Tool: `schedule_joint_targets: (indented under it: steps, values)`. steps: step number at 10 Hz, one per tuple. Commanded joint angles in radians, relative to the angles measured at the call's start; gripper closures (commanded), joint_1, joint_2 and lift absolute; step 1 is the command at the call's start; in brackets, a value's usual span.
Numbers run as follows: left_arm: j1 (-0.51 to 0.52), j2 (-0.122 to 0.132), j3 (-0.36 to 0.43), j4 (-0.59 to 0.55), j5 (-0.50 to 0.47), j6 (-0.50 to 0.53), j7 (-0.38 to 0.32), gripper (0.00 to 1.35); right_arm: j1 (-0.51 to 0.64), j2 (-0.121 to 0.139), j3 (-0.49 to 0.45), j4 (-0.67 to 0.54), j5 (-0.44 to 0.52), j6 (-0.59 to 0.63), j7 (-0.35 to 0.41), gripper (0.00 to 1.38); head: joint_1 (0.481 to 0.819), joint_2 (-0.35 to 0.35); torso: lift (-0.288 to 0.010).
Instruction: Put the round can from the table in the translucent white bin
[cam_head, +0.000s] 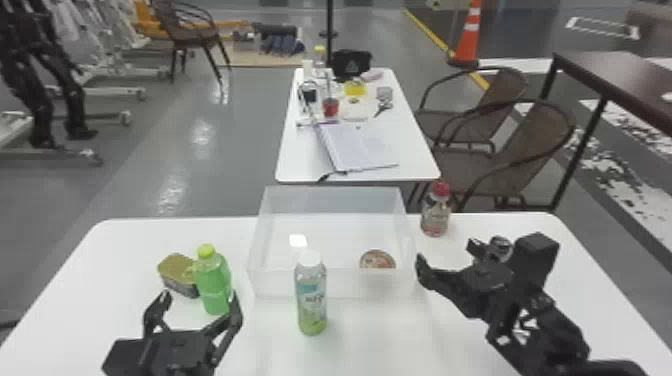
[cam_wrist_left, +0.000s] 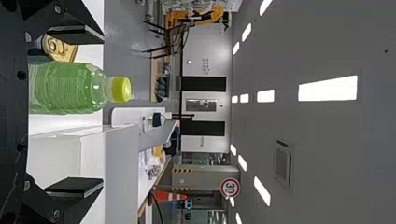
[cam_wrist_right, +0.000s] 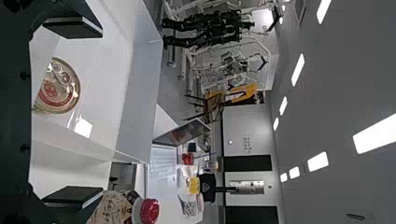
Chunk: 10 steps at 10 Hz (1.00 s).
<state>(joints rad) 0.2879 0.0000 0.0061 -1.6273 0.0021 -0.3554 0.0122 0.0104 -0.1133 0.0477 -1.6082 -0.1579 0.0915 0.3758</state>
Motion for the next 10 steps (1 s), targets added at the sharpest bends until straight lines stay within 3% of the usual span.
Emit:
schedule_joint_targets:
  steps: [1, 2, 4, 7, 10]
  values:
    - [0.001, -0.003, -0.001, -0.003, -0.014, -0.002, 0.000, 0.21, 0.089, 0.030, -0.045, -0.021, 0.015, -0.101, -0.002, 0.11, 0.549, 0.000, -0.100]
    - [0.001, -0.003, 0.000, -0.003, -0.021, -0.002, 0.000, 0.21, 0.138, 0.043, -0.065, -0.038, 0.018, -0.148, -0.002, 0.11, 0.549, 0.000, -0.100]
    - [0.002, -0.003, 0.000, -0.005, -0.019, -0.004, 0.000, 0.21, 0.221, 0.043, -0.072, -0.064, -0.026, -0.190, -0.003, 0.11, 0.549, 0.000, -0.100]
    - [0.005, -0.003, 0.000, -0.006, -0.021, -0.010, -0.001, 0.21, 0.319, 0.101, -0.072, -0.122, 0.009, -0.279, -0.133, 0.11, 0.549, 0.000, -0.100]
    - [0.005, -0.003, 0.002, -0.008, -0.027, -0.011, -0.005, 0.21, 0.326, 0.103, -0.071, -0.139, 0.034, -0.279, -0.158, 0.11, 0.549, 0.000, -0.100]
